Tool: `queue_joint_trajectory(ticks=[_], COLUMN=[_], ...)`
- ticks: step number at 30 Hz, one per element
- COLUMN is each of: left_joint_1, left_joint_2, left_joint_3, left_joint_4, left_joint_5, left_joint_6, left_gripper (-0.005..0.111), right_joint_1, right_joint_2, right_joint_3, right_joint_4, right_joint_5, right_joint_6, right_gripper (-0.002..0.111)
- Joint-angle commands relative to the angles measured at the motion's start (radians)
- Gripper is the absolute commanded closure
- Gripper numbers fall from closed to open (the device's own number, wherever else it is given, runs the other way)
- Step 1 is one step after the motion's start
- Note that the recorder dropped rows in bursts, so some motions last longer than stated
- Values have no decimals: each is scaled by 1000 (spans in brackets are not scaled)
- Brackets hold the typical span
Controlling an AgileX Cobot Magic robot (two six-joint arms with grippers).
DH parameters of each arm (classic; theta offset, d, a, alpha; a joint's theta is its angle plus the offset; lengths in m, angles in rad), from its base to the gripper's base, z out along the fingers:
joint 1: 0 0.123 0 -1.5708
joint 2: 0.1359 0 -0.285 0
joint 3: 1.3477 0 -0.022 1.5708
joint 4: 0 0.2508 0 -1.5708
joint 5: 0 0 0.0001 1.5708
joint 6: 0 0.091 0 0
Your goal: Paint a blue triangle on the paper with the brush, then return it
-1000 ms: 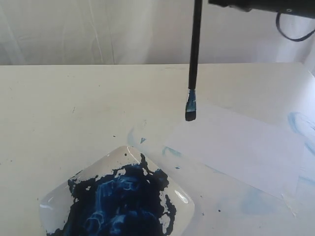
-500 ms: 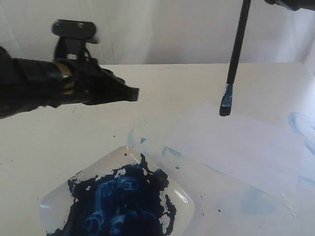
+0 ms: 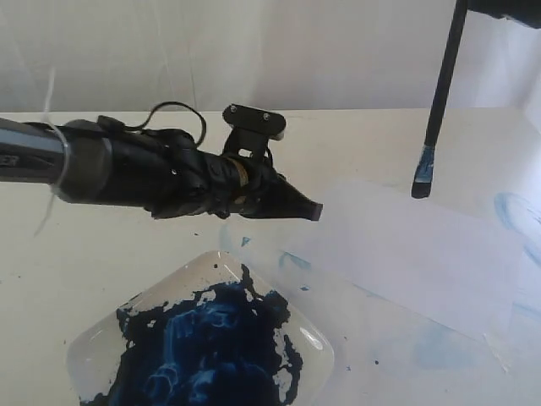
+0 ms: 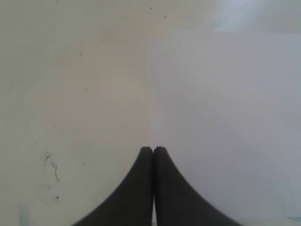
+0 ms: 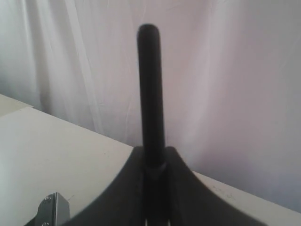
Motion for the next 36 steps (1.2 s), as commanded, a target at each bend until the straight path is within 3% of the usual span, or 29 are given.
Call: queue_joint_trajectory(ticks=[1,3,6,10,12,22,36], left_joint_1=[-10,13,58,109,117,117,117], left_joint_2=[48,69,128,216,251,309,308], left_joint_3=[-84,-127,-234,-322,-344,-347,-345], left_joint_4=[310,488,901,901,901,901,901], left_joint_5=[-3,-106,-296,-545,-584,-586,-487], left_joint_6=[-263,-433,-868,-973,-999,-1008,-975], left_gripper=[107,107,107,107,107,107,107], right_joint_1=[-5,-5,-5,-5,-5,-5,-5], right_joint_2=[8,12,12,12,12,18,21], right_joint_3=[16,16,16,16,16,16,16], right_joint_4=[4,4,4,4,4,4,4], right_joint_5=[-17,-17,-27,-37,-34,-33,-30], right_joint_6=[-21,-21,-21,-21,-21,-21,-21], right_gripper=[108,108,108,108,108,108,108])
